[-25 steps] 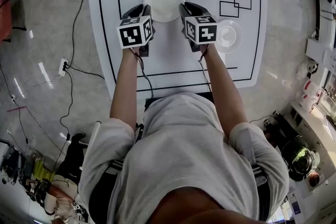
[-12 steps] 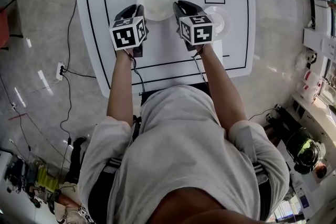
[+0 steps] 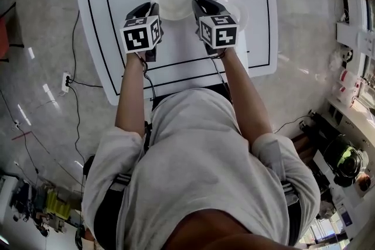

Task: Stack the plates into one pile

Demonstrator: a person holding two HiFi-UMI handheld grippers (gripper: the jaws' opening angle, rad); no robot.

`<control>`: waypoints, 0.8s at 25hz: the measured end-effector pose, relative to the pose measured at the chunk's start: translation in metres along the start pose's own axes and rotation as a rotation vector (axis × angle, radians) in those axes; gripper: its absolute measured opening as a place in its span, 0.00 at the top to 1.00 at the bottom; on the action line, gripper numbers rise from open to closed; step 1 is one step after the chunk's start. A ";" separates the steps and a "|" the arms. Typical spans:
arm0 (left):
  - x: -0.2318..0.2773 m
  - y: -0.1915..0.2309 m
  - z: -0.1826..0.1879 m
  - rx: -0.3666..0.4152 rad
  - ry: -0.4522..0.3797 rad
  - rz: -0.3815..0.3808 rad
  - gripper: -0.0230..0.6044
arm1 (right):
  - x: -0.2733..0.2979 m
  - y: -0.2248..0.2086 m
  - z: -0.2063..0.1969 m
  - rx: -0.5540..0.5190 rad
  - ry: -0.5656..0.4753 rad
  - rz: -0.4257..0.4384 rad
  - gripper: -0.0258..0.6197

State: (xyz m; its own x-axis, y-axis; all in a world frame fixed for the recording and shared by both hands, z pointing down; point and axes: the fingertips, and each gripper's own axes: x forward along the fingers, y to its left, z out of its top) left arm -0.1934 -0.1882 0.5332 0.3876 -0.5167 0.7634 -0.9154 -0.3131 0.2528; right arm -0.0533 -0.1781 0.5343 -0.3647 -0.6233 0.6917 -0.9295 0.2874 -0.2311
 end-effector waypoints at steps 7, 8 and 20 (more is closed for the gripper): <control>-0.005 -0.024 -0.003 0.043 0.006 -0.026 0.85 | -0.024 -0.010 -0.009 0.034 -0.023 -0.019 0.87; -0.006 -0.027 -0.002 0.049 0.007 -0.031 0.85 | -0.027 -0.012 -0.010 0.036 -0.026 -0.023 0.87; 0.004 -0.061 -0.007 0.115 0.038 -0.067 0.85 | -0.048 -0.037 -0.022 0.066 -0.036 -0.061 0.87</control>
State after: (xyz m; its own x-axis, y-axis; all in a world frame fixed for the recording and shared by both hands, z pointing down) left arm -0.1369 -0.1655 0.5255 0.4410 -0.4618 0.7696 -0.8684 -0.4361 0.2360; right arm -0.0004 -0.1423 0.5249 -0.3080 -0.6642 0.6811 -0.9512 0.2001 -0.2349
